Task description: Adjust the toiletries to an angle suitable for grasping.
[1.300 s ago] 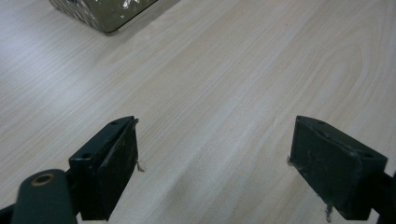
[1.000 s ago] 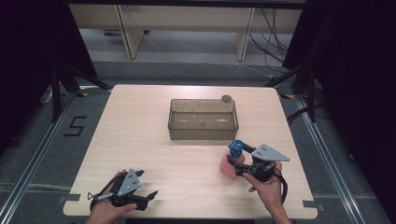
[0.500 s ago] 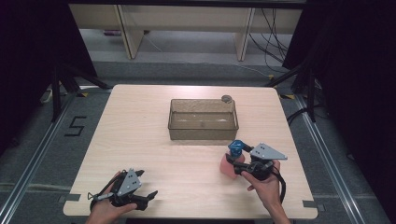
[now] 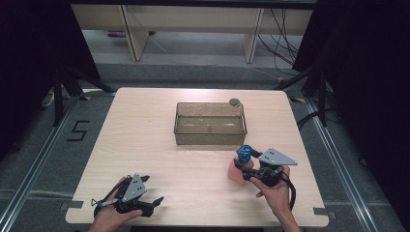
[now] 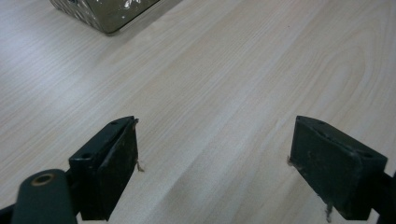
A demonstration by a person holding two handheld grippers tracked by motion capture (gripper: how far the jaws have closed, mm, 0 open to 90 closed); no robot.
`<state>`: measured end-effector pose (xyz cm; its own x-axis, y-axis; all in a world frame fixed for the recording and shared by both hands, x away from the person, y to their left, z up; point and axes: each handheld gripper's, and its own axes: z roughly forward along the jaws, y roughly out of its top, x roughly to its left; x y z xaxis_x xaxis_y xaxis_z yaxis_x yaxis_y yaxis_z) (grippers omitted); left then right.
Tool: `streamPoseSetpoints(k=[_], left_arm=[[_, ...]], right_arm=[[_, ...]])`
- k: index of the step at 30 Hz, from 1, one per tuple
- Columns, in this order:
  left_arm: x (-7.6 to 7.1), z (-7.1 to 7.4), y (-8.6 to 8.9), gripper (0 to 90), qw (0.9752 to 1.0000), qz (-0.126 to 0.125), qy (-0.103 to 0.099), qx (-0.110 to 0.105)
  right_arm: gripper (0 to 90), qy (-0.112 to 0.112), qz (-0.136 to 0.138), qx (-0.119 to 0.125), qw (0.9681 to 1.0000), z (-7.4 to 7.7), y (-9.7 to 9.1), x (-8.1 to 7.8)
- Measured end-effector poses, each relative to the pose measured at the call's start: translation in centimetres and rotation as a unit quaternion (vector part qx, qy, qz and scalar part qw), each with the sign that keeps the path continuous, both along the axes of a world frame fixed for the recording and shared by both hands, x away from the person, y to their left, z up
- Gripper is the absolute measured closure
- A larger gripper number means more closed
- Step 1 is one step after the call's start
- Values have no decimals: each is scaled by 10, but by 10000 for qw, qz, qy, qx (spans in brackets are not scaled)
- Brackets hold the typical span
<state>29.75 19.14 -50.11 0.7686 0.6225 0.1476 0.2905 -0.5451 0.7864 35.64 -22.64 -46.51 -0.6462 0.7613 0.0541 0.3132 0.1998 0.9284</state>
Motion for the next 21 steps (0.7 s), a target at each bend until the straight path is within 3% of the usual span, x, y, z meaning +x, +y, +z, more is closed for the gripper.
streamPoseSetpoints(k=[1,3,7,8,9,12,13,15,19,21], left_arm=[[0,0,0,148,10000,37,-13,30],[1,-1,-2,148,10000,30,26,-69],[2,-1,-1,148,10000,9,51,22],[2,-1,-1,148,10000,9,56,21],[2,-1,-1,148,10000,28,17,23],[1,-1,-2,148,10000,26,-1,-26],[1,-1,-2,148,10000,-16,19,-1],[1,-2,-4,148,9998,63,29,-197],[1,-2,-4,148,9999,33,17,-130],[1,-2,-5,148,9999,39,4,-166]], right_arm=[[330,-145,39,-152,9998,0,-2,2],[333,-44,36,-135,9999,0,-1,2],[336,-48,27,-13,10000,-2,1,4],[339,38,27,-48,10000,-2,1,3],[343,-111,73,-122,9998,-2,0,6],[352,-44,87,-90,9999,-2,1,5],[371,-77,81,-110,9999,-2,1,5],[394,-60,107,-72,9999,-2,2,5],[451,-69,100,18,9999,-2,3,5],[473,-192,188,-32,9996,-2,1,7]])
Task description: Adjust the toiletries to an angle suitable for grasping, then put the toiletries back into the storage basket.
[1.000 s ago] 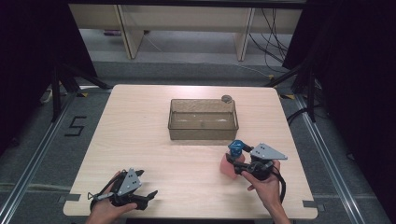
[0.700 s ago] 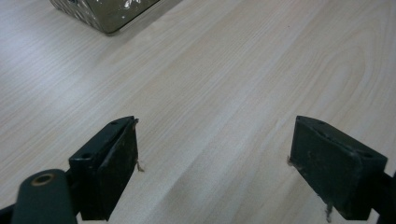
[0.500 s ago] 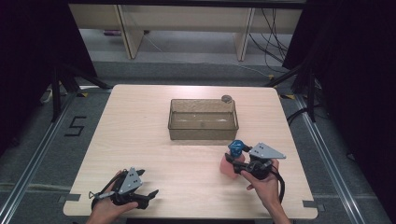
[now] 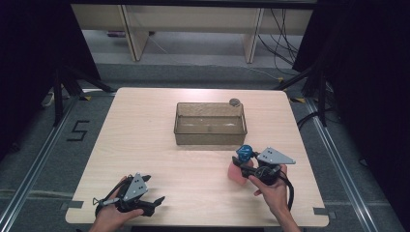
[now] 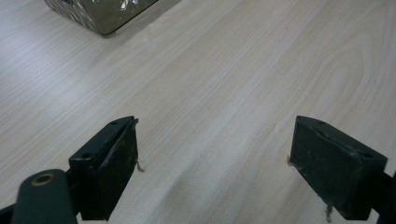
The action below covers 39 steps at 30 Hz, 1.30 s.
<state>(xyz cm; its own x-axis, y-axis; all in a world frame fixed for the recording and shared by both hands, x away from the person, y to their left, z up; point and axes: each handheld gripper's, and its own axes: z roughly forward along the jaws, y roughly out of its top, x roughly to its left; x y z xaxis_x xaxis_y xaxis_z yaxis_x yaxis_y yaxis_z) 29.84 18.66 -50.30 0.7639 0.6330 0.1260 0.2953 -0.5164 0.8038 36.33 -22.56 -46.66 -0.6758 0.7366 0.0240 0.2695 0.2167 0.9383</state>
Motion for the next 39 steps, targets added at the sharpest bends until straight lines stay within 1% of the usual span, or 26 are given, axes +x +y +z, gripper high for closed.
streamPoseSetpoints(k=[1,2,3,5,7,8,9,10,15,16,17,18,20,22,23,25,26,28,29,30,33,35,36,37,38,39], left_arm=[[0,0,0,148,10000,0,0,0],[0,1,1,148,9999,-26,-16,97],[0,1,1,148,10000,-44,20,63],[0,0,1,148,10000,-29,21,7],[0,0,1,149,10000,-11,-1,51],[1,2,2,148,9998,-77,-1,174],[1,1,1,148,9998,-57,0,178],[1,1,1,148,9998,-73,5,188],[1,2,2,148,9998,-91,7,166],[0,2,2,149,9999,-66,9,83],[0,2,2,148,9999,-66,9,83],[0,2,3,148,9998,-127,21,171],[0,2,3,149,9998,-126,13,153],[0,1,2,148,9998,-74,-43,176],[0,1,2,148,9998,-74,-43,176],[0,2,3,149,9998,-83,-10,165],[0,2,3,148,9998,-87,-17,172],[0,1,3,149,9998,-111,-15,163],[0,1,3,149,9998,-111,-15,163],[0,1,2,148,9999,-52,-21,139],[0,1,3,149,9999,-92,21,141],[1,1,3,148,9998,-100,19,145],[0,1,3,148,9998,-101,23,140],[0,1,3,148,9998,-99,26,141],[1,1,4,149,9998,-90,31,147],[1,0,3,148,9999,-66,37,108]], right_arm=[[473,0,0,0,10000,0,0,0],[489,-10,13,77,10000,0,0,0],[495,-4,-9,138,9999,0,1,0],[513,-75,-43,113,9999,0,3,-1],[524,-26,-83,34,10000,2,4,-4],[527,-45,-117,9,9999,2,4,-4],[529,-46,-114,-3,9999,3,5,-5],[530,-76,-85,52,9999,2,5,-4],[532,-45,-170,9,9998,3,6,-5],[532,58,-211,52,9997,4,7,-7],[532,58,-211,52,9997,4,7,-7],[532,-148,-210,41,9997,3,5,-3],[532,-1,-242,111,9996,4,5,-5],[533,-137,-248,134,9995,6,6,-4],[533,-137,-248,134,9995,6,6,-4],[533,-129,-285,85,9995,10,4,-6],[532,-263,-225,67,9994,14,3,-4],[533,-255,-242,59,9994,17,3,-4],[533,-199,-336,32,9992,18,3,-5],[533,-315,-318,-9,9990,20,1,-2],[533,-246,-321,-7,9992,23,0,-1],[533,-238,-276,80,9993,26,0,1],[533,-180,-371,88,9991,28,0,0],[533,-274,-345,24,9990,30,-1,2],[533,-196,-403,53,9990,33,1,3],[533,-286,-351,38,9990,35,1,5]])
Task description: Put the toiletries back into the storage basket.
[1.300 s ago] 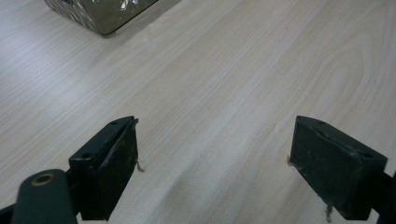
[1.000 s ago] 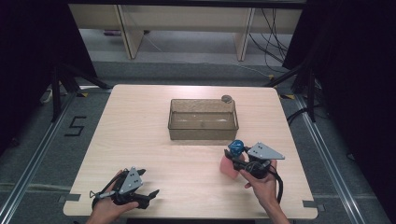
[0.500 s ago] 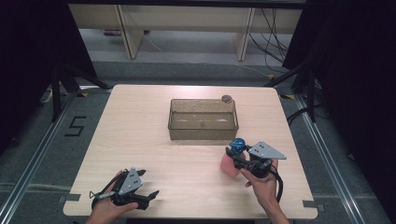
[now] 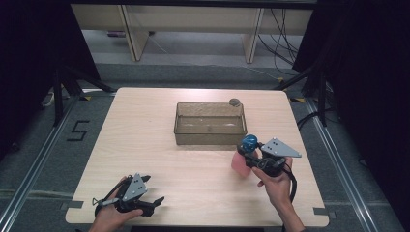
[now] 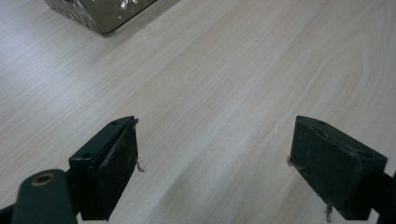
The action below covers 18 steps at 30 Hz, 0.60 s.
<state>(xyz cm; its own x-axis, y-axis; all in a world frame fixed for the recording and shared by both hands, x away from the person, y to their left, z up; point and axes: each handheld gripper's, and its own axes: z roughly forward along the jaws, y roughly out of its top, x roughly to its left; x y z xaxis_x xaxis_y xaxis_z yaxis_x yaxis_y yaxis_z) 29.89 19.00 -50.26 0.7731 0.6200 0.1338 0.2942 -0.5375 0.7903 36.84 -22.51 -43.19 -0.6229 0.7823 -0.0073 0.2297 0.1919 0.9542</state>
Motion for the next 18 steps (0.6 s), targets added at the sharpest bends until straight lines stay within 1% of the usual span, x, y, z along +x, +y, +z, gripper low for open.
streamPoseSetpoints(k=[1,2,3,4,5,6,7,8,9,10,11,12,13,15,16,17,18], left_arm=[[0,0,0,148,10000,12,2,-45],[0,0,1,148,10000,-22,-2,31],[0,1,1,148,10000,-15,4,36],[0,1,1,148,10000,-15,4,36],[0,0,1,149,10000,-1,-31,4],[0,0,1,148,10000,-1,-29,10],[0,0,1,149,10000,-1,-29,10],[0,0,1,149,10000,3,-29,31],[0,0,1,148,10000,38,-29,39],[0,0,1,149,10000,38,-29,39],[0,0,0,149,10000,41,-25,-40],[0,0,1,149,10000,22,-28,26],[0,0,1,149,10000,23,-46,50],[0,0,1,148,10000,12,-40,40],[0,0,1,148,10000,34,-29,34],[0,0,0,148,10000,42,-22,-32],[0,0,0,148,10000,42,-22,-32]], right_arm=[[533,75,-10,-37,10000,2,0,0],[533,27,19,24,10000,3,1,3],[533,-100,-39,-33,9999,5,0,5],[533,-100,-39,-33,9999,5,0,5],[533,7,27,38,10000,9,1,7],[533,-32,-4,-47,10000,11,1,9],[533,-32,-4,-47,10000,11,1,9],[533,10,39,27,10000,13,2,10],[533,26,-83,51,9999,17,3,11],[533,26,-83,51,9999,17,3,11],[533,-142,-23,-79,9999,22,2,16],[533,-106,37,-24,9999,23,3,17],[533,-76,4,-37,10000,26,4,18],[533,-101,-23,-35,9999,28,4,19],[533,-119,7,-22,9999,29,4,21],[533,-88,-9,19,10000,33,5,23],[533,-147,-5,-23,9999,35,5,25]])
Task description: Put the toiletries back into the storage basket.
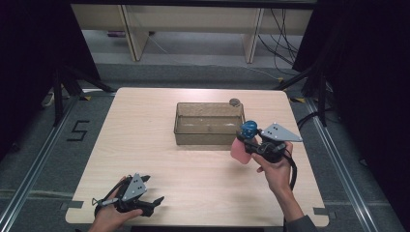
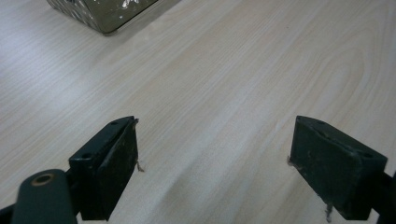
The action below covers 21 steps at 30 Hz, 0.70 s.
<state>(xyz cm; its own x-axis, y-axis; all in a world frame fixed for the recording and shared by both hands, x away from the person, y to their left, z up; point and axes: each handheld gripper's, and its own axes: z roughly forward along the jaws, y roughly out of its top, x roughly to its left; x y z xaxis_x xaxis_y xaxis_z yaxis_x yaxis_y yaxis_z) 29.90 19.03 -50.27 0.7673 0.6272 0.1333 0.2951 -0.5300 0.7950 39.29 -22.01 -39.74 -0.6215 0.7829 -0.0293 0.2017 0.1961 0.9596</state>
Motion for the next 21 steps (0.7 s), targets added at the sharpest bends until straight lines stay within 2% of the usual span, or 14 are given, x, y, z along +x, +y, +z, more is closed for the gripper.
streamPoseSetpoints(k=[1,4,6,7,9,10,11,14,15,17,18,19,20,21], left_arm=[[0,0,1,148,10000,-3,-21,73],[0,1,1,148,10000,-33,-7,93],[1,1,1,148,10000,-29,-4,76],[0,-1,-1,148,10000,25,5,-70],[-1,-1,-1,149,9999,37,21,-100],[-1,-1,-1,149,9999,37,21,-100],[1,0,1,149,10000,-2,-24,45],[0,1,1,148,10000,-43,-2,56],[0,0,0,148,10000,-1,9,-20],[0,0,0,149,10000,5,-7,-34],[1,1,1,148,10000,-37,0,68],[0,0,0,149,10000,26,-16,-57],[0,0,1,149,10000,2,4,16],[0,0,0,148,10000,9,0,-31]], right_arm=[[534,86,6,27,10000,2,1,1],[534,38,46,0,10000,5,2,5],[534,-11,69,-3,10000,9,3,10],[534,-2,64,18,10000,11,3,12],[534,17,90,96,9999,14,5,16],[534,17,90,96,9999,14,5,16],[534,-30,77,-5,10000,17,7,20],[534,13,71,9,10000,21,10,26],[534,36,102,6,9999,22,11,29],[534,-16,108,3,9999,23,12,32],[534,32,102,40,9999,24,14,33],[534,0,58,-12,10000,27,14,37],[534,-23,44,-13,10000,28,14,39],[534,-4,48,34,10000,29,15,41]])
